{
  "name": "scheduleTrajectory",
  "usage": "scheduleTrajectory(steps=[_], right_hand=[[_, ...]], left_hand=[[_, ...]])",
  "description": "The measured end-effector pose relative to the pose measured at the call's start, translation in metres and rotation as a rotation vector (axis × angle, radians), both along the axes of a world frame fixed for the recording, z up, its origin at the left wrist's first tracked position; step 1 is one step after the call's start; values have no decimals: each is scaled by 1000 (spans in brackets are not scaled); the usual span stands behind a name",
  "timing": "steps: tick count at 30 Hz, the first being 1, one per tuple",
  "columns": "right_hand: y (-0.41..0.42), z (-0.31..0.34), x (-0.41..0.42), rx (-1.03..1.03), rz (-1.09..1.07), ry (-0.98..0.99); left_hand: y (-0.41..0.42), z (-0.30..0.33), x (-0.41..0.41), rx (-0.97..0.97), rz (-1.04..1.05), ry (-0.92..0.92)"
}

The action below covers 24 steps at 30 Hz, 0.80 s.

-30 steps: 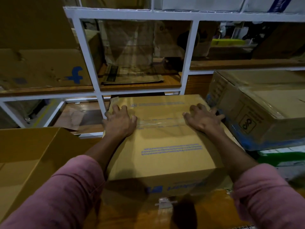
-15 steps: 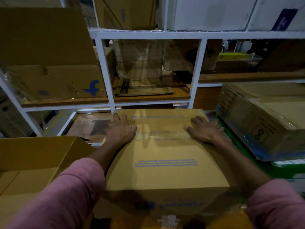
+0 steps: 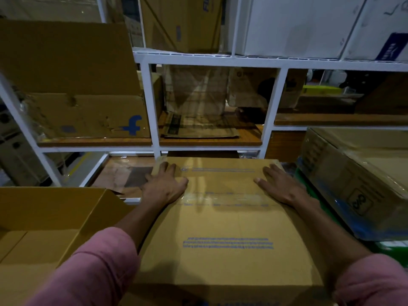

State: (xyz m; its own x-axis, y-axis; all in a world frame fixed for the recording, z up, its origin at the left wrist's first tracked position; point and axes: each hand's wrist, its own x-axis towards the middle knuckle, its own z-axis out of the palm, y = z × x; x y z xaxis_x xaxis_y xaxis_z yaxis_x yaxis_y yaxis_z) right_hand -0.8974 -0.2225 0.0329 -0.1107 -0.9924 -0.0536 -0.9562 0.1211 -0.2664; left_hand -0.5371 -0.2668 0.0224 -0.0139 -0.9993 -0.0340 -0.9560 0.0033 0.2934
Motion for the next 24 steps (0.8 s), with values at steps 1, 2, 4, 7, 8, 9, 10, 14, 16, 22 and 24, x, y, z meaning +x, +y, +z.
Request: scheduleTrajectory(steps=[1, 2, 4, 7, 8, 9, 10, 14, 16, 22, 24], right_hand=[[5, 4, 3, -6, 1, 4], [12, 10, 6, -27, 4, 5], [25, 25, 13, -114, 12, 17], [35, 51, 18, -295, 31, 20], [35, 57, 18, -357, 33, 16], [36, 64, 18, -416, 27, -1], [36, 70, 17, -480, 21, -32], [43, 95, 25, -796, 92, -105], [50, 99, 29, -869, 78, -110], [72, 74, 31, -885, 46, -185], [78, 79, 32, -880, 43, -180]], left_hand=[[3, -2, 3, -31, -12, -3], [5, -2, 6, -61, -16, -5], [11, 5, 10, -114, -5, 4], [18, 29, 16, -261, 32, 50], [20, 40, 18, -324, 46, 64], [25, 53, 18, -392, 58, 80], [30, 64, 19, -467, 67, 104], [55, 103, 22, -783, 75, 178], [62, 105, 27, -837, 19, 189], [90, 76, 45, -841, -87, 200], [93, 84, 51, -847, -111, 236]])
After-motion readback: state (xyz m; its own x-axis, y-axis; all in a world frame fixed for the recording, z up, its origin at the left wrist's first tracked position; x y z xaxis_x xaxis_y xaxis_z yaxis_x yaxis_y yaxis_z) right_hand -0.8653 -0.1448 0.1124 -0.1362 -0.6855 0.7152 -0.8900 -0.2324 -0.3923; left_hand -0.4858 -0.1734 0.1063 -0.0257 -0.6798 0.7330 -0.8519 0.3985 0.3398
